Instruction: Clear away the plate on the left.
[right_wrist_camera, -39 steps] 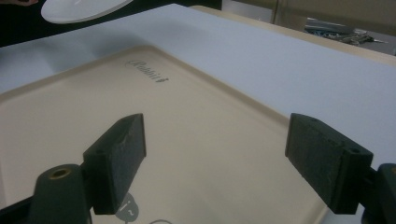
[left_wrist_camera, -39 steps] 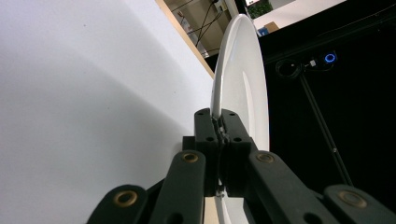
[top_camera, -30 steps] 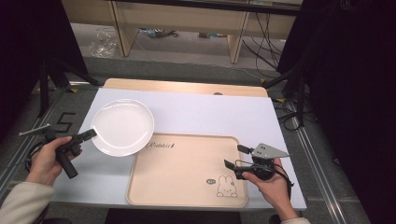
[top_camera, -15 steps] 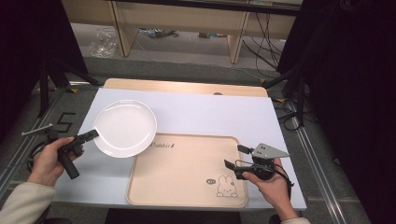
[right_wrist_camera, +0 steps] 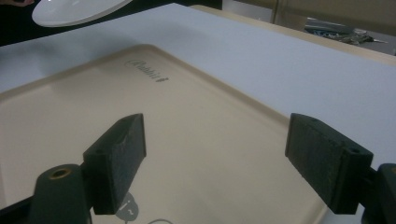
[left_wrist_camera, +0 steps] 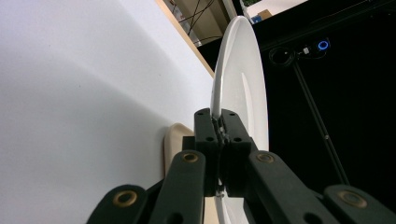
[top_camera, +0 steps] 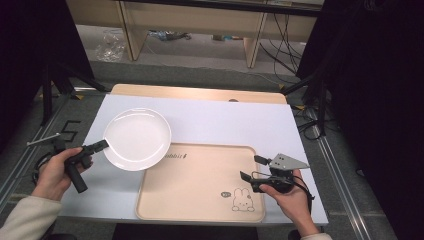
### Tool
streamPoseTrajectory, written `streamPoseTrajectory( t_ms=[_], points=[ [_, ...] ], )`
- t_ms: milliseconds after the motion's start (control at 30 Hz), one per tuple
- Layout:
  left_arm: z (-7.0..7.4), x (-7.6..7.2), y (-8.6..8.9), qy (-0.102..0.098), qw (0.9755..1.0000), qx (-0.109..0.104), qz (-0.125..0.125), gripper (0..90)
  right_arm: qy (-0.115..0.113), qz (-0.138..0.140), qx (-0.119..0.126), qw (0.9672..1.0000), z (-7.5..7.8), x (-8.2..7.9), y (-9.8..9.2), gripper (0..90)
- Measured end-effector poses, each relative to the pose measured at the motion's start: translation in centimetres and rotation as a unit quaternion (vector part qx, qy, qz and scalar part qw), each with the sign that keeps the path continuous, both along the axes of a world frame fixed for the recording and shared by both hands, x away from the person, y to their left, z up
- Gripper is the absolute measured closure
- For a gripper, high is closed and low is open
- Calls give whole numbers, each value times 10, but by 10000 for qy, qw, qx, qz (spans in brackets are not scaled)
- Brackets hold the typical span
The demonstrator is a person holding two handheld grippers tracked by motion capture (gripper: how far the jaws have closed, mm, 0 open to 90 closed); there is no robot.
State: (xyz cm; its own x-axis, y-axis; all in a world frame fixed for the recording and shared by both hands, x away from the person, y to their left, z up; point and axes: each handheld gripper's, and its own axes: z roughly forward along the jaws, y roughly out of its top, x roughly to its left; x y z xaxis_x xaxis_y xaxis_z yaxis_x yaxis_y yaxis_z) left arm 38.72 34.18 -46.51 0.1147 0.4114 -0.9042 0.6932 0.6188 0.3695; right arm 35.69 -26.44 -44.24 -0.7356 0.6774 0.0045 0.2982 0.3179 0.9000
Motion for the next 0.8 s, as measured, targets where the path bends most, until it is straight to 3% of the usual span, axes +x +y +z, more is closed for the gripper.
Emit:
streamPoseTrajectory(
  t_ms=[67, 167, 200, 267, 533, 567, 600, 633, 700, 767, 800],
  points=[
    [0, -1, -1, 39, 10000, 28, -18, 869, -8, 39, 109, 9999, -1, 1, 1, 212],
    [1, -1, -3, 61, 10000, 17, -27, 869, 1, 27, 68, 10000, -1, 0, 1, 212],
    [1, -2, -3, 45, 10000, 1, -26, 869, -44, 34, 175, 9998, -2, 1, 2, 212],
    [0, -2, -4, 45, 10000, 23, -43, 869, 57, 57, 168, 9998, -1, 0, 2, 212],
    [0, -6, -9, 60, 9999, 34, -133, 869, 39, 61, 175, 9998, -2, 0, 2, 212],
    [0, -6, -10, 67, 9999, 40, -135, 869, -38, 44, 119, 9999, -1, 1, 1, 212],
    [0, -5, -11, 2, 9999, -3, -171, 869, 24, 24, 52, 10000, 0, 0, 1, 212],
    [0, -6, -11, 65, 9999, 32, -142, 869, -36, 41, 95, 9999, -1, 1, 1, 212],
    [-1, -6, -12, 71, 9998, 36, -163, 869, 57, 60, 174, 9998, -1, 0, 2, 212],
    [-1, -7, -14, 72, 9998, 26, -177, 869, -57, 34, 171, 9998, -2, 1, 2, 212],
    [-1, -7, -14, 75, 9998, 33, -193, 868, 60, 59, 175, 9998, -1, 0, 2, 212]
  ],
)
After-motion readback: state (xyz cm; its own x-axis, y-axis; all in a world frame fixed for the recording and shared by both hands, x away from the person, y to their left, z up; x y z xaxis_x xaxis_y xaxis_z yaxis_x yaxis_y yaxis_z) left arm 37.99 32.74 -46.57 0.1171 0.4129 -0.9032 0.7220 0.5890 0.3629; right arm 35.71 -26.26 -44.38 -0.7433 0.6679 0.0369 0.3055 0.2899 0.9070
